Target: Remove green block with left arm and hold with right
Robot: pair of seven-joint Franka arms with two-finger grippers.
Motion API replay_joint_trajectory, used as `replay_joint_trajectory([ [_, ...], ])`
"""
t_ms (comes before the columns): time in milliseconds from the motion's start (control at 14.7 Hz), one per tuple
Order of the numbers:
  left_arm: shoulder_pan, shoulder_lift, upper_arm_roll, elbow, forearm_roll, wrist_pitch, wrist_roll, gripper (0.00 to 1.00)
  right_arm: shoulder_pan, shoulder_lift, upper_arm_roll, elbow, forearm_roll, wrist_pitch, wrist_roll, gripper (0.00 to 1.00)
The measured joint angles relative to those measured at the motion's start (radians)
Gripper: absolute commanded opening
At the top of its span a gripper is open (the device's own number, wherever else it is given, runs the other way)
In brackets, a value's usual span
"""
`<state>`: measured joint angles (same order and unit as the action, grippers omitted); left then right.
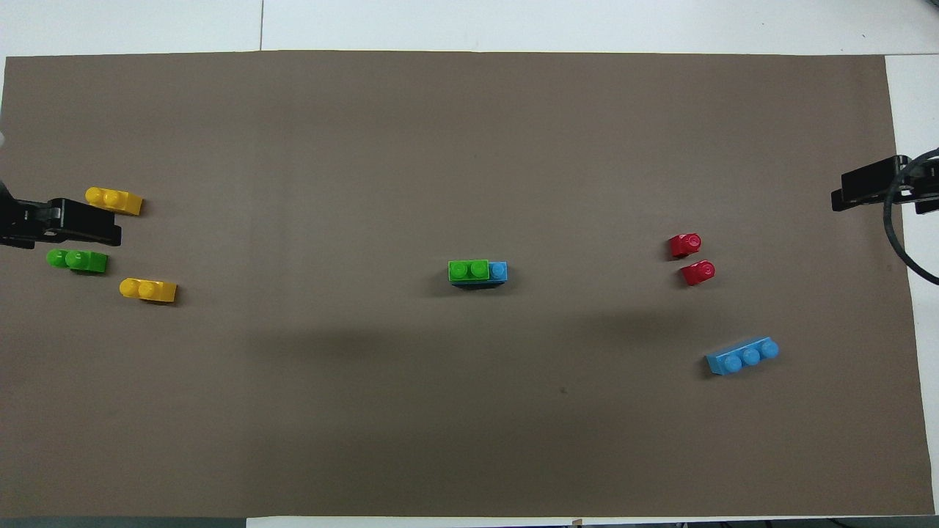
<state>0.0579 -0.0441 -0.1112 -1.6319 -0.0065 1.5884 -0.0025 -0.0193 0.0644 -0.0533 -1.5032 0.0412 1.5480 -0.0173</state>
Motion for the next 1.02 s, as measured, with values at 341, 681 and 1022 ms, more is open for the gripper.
replay_joint_trajectory([
  [341, 0.0, 0.0, 0.0, 0.0, 0.0, 0.001, 0.0, 1.0, 0.0, 0.0, 0.0, 0.0, 0.0, 0.001, 0.0, 1.0],
  [681, 0.0, 0.0, 0.0, 0.0, 0.0, 0.001, 0.0, 1.0, 0.002, 0.0, 0.005, -0.004, 0.0, 0.001, 0.0, 1.0],
  [1022, 0.0, -0.001, 0.0, 0.0, 0.0, -0.001, 0.0, 1.0, 0.009, -0.002, 0.006, -0.005, 0.0, -0.026, -0.008, 1.0],
])
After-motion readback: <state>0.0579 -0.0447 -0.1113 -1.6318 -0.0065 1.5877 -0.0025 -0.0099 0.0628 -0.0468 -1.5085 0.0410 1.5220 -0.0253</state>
